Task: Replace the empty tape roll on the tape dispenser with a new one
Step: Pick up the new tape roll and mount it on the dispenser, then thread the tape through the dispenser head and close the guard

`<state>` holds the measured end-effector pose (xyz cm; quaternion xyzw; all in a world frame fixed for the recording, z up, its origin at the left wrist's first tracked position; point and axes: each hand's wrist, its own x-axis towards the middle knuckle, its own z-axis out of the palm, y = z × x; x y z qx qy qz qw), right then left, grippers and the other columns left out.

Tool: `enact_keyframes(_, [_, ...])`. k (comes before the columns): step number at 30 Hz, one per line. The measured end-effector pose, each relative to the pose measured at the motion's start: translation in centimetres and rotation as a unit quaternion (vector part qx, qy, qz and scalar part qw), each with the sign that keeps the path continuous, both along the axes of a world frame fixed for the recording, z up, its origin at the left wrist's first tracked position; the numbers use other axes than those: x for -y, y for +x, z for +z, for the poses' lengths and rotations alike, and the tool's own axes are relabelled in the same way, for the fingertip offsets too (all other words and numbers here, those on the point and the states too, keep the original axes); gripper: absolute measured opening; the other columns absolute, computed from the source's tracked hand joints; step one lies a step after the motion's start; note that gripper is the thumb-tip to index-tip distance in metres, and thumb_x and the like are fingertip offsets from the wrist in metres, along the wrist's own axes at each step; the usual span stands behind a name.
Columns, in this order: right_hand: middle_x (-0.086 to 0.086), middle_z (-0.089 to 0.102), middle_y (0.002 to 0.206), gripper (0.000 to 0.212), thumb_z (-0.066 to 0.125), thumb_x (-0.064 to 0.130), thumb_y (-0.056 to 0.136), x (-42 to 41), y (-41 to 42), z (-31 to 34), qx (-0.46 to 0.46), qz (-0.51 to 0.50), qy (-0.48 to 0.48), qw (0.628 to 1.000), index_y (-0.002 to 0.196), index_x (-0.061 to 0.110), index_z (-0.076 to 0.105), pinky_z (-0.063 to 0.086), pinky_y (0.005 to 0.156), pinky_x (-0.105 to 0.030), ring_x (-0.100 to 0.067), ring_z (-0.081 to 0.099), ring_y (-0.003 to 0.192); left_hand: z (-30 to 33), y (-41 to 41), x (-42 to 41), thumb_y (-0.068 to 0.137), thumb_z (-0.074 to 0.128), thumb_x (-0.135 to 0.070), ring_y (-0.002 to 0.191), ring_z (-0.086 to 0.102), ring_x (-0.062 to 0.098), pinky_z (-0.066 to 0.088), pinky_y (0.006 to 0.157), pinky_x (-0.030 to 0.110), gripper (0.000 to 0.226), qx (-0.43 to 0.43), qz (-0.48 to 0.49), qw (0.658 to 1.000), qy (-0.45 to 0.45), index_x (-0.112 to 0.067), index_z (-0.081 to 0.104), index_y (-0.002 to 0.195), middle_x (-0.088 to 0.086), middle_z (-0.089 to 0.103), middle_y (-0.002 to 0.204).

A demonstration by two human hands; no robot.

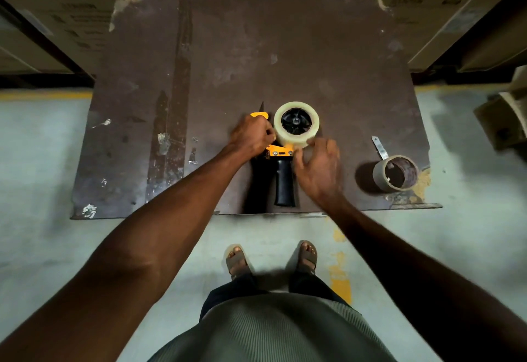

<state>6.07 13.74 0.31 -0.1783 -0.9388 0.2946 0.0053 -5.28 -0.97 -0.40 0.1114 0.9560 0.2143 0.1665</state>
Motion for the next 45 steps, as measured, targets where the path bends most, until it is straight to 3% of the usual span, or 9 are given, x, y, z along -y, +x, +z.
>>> enact_keyframes(3, [-0.018, 0.060, 0.123, 0.057, 0.064, 0.057, 0.089, 2.6, 1.8, -0.7, 0.130, -0.066, -0.110, 0.983, 0.119, 0.009, 0.058, 0.047, 0.096, -0.042, -0.035, 0.055, 0.119, 0.1, 0.0, 0.0, 0.088, 0.062, -0.022, 0.098, 0.064, 0.028, 0.040, 0.069, 0.030, 0.019, -0.003, -0.005, 1.000, 0.007, -0.019, 0.079, 0.094, 0.005, 0.073, 0.099])
enact_keyframes(8, [-0.003, 0.075, 0.105, 0.056, 0.073, 0.058, 0.068, 3.3, 0.5, -3.1, 0.185, -0.079, -0.225, 0.953, 0.109, 0.019, 0.064, 0.056, 0.086, -0.040, -0.028, 0.070, 0.100, 0.2, 0.0, 0.0, 0.088, 0.061, -0.021, 0.089, 0.065, 0.027, 0.044, 0.066, 0.031, 0.021, 0.002, -0.029, 1.000, 0.007, -0.017, 0.080, 0.093, 0.006, 0.073, 0.094])
enact_keyframes(13, [-0.009, 0.075, 0.093, 0.017, 0.076, 0.038, 0.080, 2.4, 1.0, -3.3, 0.125, -0.097, -0.281, 0.947, 0.083, 0.027, 0.062, 0.056, 0.080, -0.043, -0.028, 0.070, 0.089, 0.5, -0.3, 1.0, 0.090, 0.061, -0.024, 0.081, 0.068, 0.019, 0.050, 0.070, 0.030, 0.019, 0.023, -0.036, 0.998, 0.038, -0.020, 0.080, 0.093, 0.000, 0.074, 0.079])
enact_keyframes(16, [-0.010, 0.075, 0.086, 0.016, 0.076, 0.035, 0.081, 1.5, 1.6, -3.6, 0.108, -0.088, -0.292, 0.946, 0.078, 0.032, 0.061, 0.059, 0.077, -0.045, -0.026, 0.071, 0.080, 0.7, 0.0, 1.7, 0.092, 0.062, -0.025, 0.071, 0.068, 0.010, 0.050, 0.072, 0.029, 0.017, 0.045, -0.060, 0.995, 0.061, -0.021, 0.079, 0.094, -0.006, 0.071, 0.063])
enact_keyframes(20, [-0.004, 0.069, 0.073, 0.019, 0.074, 0.047, 0.068, 1.0, 1.9, -4.7, 0.088, -0.090, -0.324, 0.938, 0.079, 0.034, 0.067, 0.058, 0.070, -0.052, -0.020, 0.064, 0.068, 0.2, 1.1, 2.1, 0.090, 0.062, -0.023, 0.060, 0.057, 0.016, 0.043, 0.062, 0.030, 0.016, -0.005, -0.082, 0.993, 0.090, -0.018, 0.076, 0.084, -0.007, 0.058, 0.057])
enact_keyframes(27, [0.000, 0.067, 0.071, 0.033, 0.073, 0.048, 0.067, 0.8, 1.6, -4.6, 0.073, -0.115, -0.369, 0.919, 0.090, 0.025, 0.069, 0.052, 0.063, -0.039, -0.020, 0.061, 0.066, -0.6, 2.4, 3.4, 0.091, 0.065, -0.024, 0.064, 0.065, 0.022, 0.049, 0.064, 0.034, 0.016, -0.053, -0.074, 0.988, 0.127, -0.018, 0.079, 0.097, 0.006, 0.075, 0.076])
enact_keyframes(31, [0.000, 0.066, 0.070, 0.014, 0.075, 0.034, 0.079, 0.7, 1.7, -4.8, 0.076, -0.112, -0.368, 0.920, 0.089, 0.025, 0.069, 0.051, 0.059, -0.036, -0.019, 0.060, 0.063, -1.4, 3.7, 3.8, 0.089, 0.065, -0.022, 0.071, 0.067, 0.021, 0.054, 0.069, 0.036, 0.018, -0.071, -0.043, 0.982, 0.170, -0.012, 0.079, 0.094, 0.006, 0.076, 0.083])
enact_keyframes(35, [0.000, 0.062, 0.065, 0.013, 0.075, 0.033, 0.080, -0.6, 2.0, -5.4, 0.091, -0.091, -0.361, 0.924, 0.084, 0.024, 0.067, 0.050, 0.054, -0.034, -0.018, 0.059, 0.056, -1.4, 4.0, 4.9, 0.085, 0.065, -0.020, 0.084, 0.070, 0.022, 0.055, 0.080, 0.031, 0.021, -0.103, -0.031, 0.976, 0.190, -0.006, 0.079, 0.092, 0.009, 0.075, 0.096])
enact_keyframes(45, [-0.006, 0.059, 0.070, 0.005, 0.071, 0.018, 0.091, -1.5, 2.0, -5.1, 0.088, -0.055, -0.377, 0.920, 0.092, 0.016, 0.067, 0.047, 0.046, -0.024, -0.013, 0.056, 0.054, -1.2, 4.5, 5.5, 0.086, 0.065, -0.015, 0.080, 0.071, 0.021, 0.057, 0.076, 0.035, 0.016, -0.101, -0.027, 0.970, 0.222, -0.006, 0.078, 0.089, 0.007, 0.077, 0.090])
